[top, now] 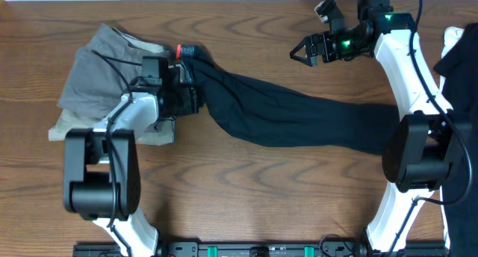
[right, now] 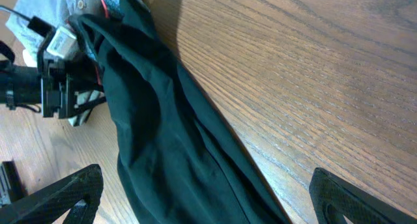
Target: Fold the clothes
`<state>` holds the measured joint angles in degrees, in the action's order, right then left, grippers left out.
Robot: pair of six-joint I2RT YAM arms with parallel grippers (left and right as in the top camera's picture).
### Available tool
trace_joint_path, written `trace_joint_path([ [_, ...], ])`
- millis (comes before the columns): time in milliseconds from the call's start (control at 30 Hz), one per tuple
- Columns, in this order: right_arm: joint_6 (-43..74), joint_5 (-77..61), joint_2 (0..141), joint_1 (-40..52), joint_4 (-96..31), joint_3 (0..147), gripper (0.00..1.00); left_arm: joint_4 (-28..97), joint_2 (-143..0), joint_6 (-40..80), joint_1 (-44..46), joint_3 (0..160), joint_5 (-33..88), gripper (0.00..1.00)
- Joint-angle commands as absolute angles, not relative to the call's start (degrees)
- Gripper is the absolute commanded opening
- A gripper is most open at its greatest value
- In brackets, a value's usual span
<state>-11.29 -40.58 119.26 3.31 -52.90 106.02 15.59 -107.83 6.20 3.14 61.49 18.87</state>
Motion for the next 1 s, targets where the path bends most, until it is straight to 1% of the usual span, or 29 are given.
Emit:
trace_joint_path([
  [0, -12.47, -40.95, 119.26, 3.7, -53.1, 106.32, 0.99, 14.9, -110.54, 4.75, 4.25, 61.3, 18.98, 0.6],
  [33, -12.47, -40.93, 119.26, 3.7, -53.23, 106.32, 0.99, 14.48, -110.63, 4.75, 4.34, 61.3, 18.96, 0.58],
  [133, -12.49, -40.93, 119.26, 3.7, -53.58, 106.32, 0.99, 13.78, -110.63, 4.75, 4.36, 61.36, 18.94, 0.45],
  [200, -12.49, -40.91, 119.26, 3.7, -53.6, 106.32, 0.99, 14.04, -110.43, 4.75, 4.32, 61.49, 18.94, 0.27],
  [233, -12.49, -40.91, 119.26, 3.66, -53.6, 106.32, 0.99, 14.7, -110.04, 4.75, 4.29, 61.56, 18.92, 0.1],
  [267, -12.47, -40.91, 119.26, 3.62, -53.63, 106.32, 0.99, 15.75, -109.51, 4.8, 4.23, 61.71, 18.74, 0.06],
  [333, -11.75, -40.75, 119.26, 3.29, -53.65, 106.32, 0.97, 19.09, -107.79, 4.86, 3.99, 62.35, 18.46, 0.06],
  [433, -7.03, -36.6, 119.26, 1.87, -53.71, 106.32, 0.97, 25.76, -103.92, 5.04, 3.07, 63.68, 16.75, 0.06],
  [600, -2.26, -27.18, 119.26, -3.01, -56.01, 106.32, 0.94, 35.68, -93.89, 5.02, 0.23, 64.14, 8.14, 0.06],
  [733, 0.71, -18.55, 119.26, -7.18, -59.05, 106.32, 0.91, 38.5, -86.96, 4.97, -2.57, 64.14, 6.57, 0.06],
  [833, 2.28, -12.03, 119.26, -10.24, -61.58, 106.32, 0.92, 38.89, -84.18, 4.95, -3.73, 64.14, 6.57, 0.06],
  [900, 3.01, -7.01, 119.26, -12.84, -63.75, 106.32, 0.94, 39.03, -83.66, 4.93, -4.05, 64.14, 6.52, 0.06],
  [967, 3.01, -4.75, 119.26, -15.16, -65.6, 106.32, 0.95, 38.98, -83.79, 4.93, -4.12, 64.14, 6.46, 0.06],
])
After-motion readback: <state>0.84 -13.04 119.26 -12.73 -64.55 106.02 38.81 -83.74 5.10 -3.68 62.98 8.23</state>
